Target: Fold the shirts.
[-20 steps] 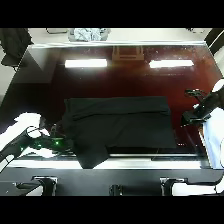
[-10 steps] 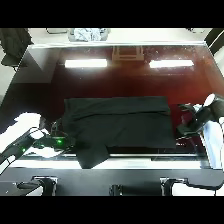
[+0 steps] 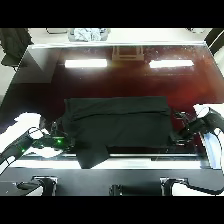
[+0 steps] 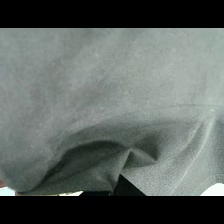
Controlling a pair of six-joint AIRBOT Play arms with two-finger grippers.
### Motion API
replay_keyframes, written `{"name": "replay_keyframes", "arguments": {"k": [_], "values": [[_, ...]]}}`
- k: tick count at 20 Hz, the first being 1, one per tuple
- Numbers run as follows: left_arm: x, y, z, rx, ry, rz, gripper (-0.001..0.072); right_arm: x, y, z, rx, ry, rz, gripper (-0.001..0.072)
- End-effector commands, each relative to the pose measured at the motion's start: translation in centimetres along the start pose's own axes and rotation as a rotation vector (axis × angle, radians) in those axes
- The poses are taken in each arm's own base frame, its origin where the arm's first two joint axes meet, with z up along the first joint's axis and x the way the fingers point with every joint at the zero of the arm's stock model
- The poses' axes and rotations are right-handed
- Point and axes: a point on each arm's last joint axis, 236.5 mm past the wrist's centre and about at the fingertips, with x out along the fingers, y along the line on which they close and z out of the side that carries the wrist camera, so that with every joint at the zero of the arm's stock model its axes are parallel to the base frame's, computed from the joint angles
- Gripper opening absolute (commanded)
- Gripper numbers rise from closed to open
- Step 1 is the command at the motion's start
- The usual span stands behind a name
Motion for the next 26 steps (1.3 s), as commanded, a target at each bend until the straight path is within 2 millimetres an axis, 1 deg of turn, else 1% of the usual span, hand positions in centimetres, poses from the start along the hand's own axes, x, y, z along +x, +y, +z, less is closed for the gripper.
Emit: {"name": "replay_keyframes", "arguments": {"k": [1,3,4,5,6,7,9,10,12,13,15,17,19,21,22,24,25,26], "values": [[0.0,0.0,0.1,0.014,-0.006,0.001,0.0035,0.6,-0.1,1.0,0.051,-0.051,-0.001,0.0038],[-0.1,0.0,0.4,0.045,-0.017,0.002,0.0033,0.5,0.2,0.8,0.038,-0.044,0.004,0.0044],[-0.5,-0.3,0.7,0.075,-0.027,-0.001,0.0032,0.2,0.4,0.6,0.020,-0.045,0.003,0.0043],[-1.3,-0.9,1.3,0.096,-0.050,-0.009,0.0031,-0.4,0.6,0.6,-0.008,-0.056,-0.004,0.0043],[-2.5,-1.7,2.2,0.119,-0.089,-0.018,0.0031,-1.3,0.6,0.9,-0.044,-0.086,-0.024,0.0042],[-4.2,-2.8,3.2,0.149,-0.141,-0.029,0.0029,-2.5,0.6,1.5,-0.081,-0.121,-0.050,0.0042],[-7.6,-4.8,4.3,0.226,-0.196,-0.035,0.0028,-5.7,0.7,3.0,-0.110,-0.212,-0.105,0.0041],[-8.9,-5.1,4.9,0.262,-0.206,-0.011,0.0028,-7.3,1.0,4.2,-0.115,-0.260,-0.110,0.0041],[-11.2,-5.6,7.6,0.296,-0.265,0.023,0.0029,-10.4,1.5,7.2,-0.163,-0.342,-0.156,0.0041],[-12.0,-5.7,9.2,0.288,-0.288,0.026,0.0029,-11.3,1.6,8.8,-0.188,-0.359,-0.189,0.0041],[-12.8,-4.9,12.3,0.253,-0.303,0.033,0.0029,-13.0,1.5,12.9,-0.204,-0.410,-0.255,0.0041],[-13.4,-3.7,15.6,0.229,-0.318,0.042,0.0029,-14.4,0.9,17.1,-0.181,-0.471,-0.290,0.0041],[-13.4,-2.6,18.9,0.203,-0.317,0.046,0.0030,-14.8,0.3,20.6,-0.161,-0.509,-0.287,0.0041],[-12.3,-1.9,21.7,0.202,-0.301,0.046,0.0029,-14.3,0.9,23.5,-0.163,-0.540,-0.225,0.0042],[-11.6,-1.6,22.8,0.198,-0.288,0.043,0.0030,-13.5,0.6,24.3,-0.145,-0.534,-0.204,0.0042],[-10.2,-1.4,24.8,0.185,-0.262,0.016,0.0030,-11.2,-0.7,24.3,-0.087,-0.483,-0.189,0.0043],[-9.5,-1.2,25.6,0.177,-0.253,0.008,0.0032,-10.0,-1.0,24.4,-0.079,-0.462,-0.174,0.0043],[-8.7,-0.8,26.1,0.169,-0.241,0.005,0.0033,-9.1,-0.7,24.7,-0.074,-0.453,-0.147,0.0044]]}}
